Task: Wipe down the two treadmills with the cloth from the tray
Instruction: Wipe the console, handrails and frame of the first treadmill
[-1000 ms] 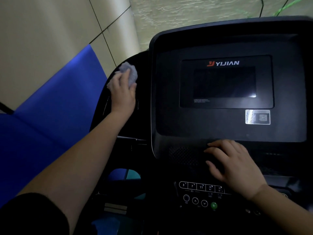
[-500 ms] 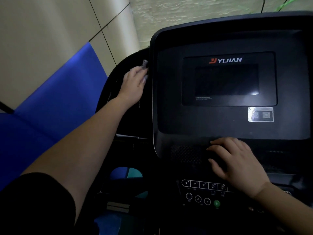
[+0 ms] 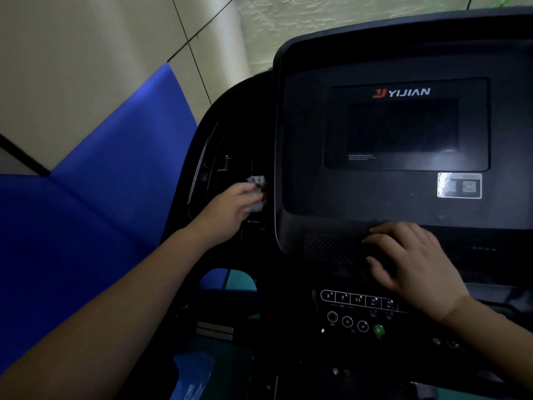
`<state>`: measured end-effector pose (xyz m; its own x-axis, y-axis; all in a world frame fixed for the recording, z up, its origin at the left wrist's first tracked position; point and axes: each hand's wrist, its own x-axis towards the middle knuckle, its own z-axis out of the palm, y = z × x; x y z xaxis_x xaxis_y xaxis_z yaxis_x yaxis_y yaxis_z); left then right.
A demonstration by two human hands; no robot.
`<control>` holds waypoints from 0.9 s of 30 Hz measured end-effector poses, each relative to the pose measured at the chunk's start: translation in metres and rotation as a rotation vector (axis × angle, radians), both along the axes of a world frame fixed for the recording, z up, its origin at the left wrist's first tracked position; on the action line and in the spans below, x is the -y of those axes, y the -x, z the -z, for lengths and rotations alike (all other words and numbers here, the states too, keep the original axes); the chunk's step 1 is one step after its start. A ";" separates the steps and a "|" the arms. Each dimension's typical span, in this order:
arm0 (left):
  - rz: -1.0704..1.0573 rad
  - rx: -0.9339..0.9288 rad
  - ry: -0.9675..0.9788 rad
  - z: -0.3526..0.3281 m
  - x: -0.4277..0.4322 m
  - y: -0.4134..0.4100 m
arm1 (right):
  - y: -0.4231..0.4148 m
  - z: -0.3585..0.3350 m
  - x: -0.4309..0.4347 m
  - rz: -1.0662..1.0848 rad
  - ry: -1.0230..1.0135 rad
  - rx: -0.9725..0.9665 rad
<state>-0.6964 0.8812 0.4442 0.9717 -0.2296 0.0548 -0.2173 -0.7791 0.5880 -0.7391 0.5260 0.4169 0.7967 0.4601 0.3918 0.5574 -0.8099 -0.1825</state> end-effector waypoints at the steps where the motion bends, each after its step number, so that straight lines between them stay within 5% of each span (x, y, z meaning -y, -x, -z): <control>1: -0.062 -0.021 0.078 -0.008 0.001 0.001 | 0.000 0.000 0.000 -0.001 0.003 0.000; 4: -0.308 0.101 0.188 -0.031 0.002 -0.010 | -0.001 0.001 0.001 -0.008 0.001 0.004; 8: -0.321 0.315 -0.042 -0.041 -0.004 -0.050 | -0.002 0.002 0.001 -0.013 -0.001 0.002; 11: -0.247 0.220 -0.217 -0.023 -0.006 -0.069 | -0.002 0.002 0.002 -0.013 0.003 0.008; 21: -0.454 -0.076 -0.329 -0.003 -0.018 -0.004 | -0.001 0.002 0.002 -0.016 -0.019 0.009; 24: -0.280 -0.177 -0.522 -0.017 -0.024 0.002 | -0.002 0.002 0.003 -0.017 -0.016 0.004; 27: -0.282 -0.250 -0.452 -0.035 -0.034 -0.003 | -0.004 0.002 0.003 -0.014 -0.008 -0.013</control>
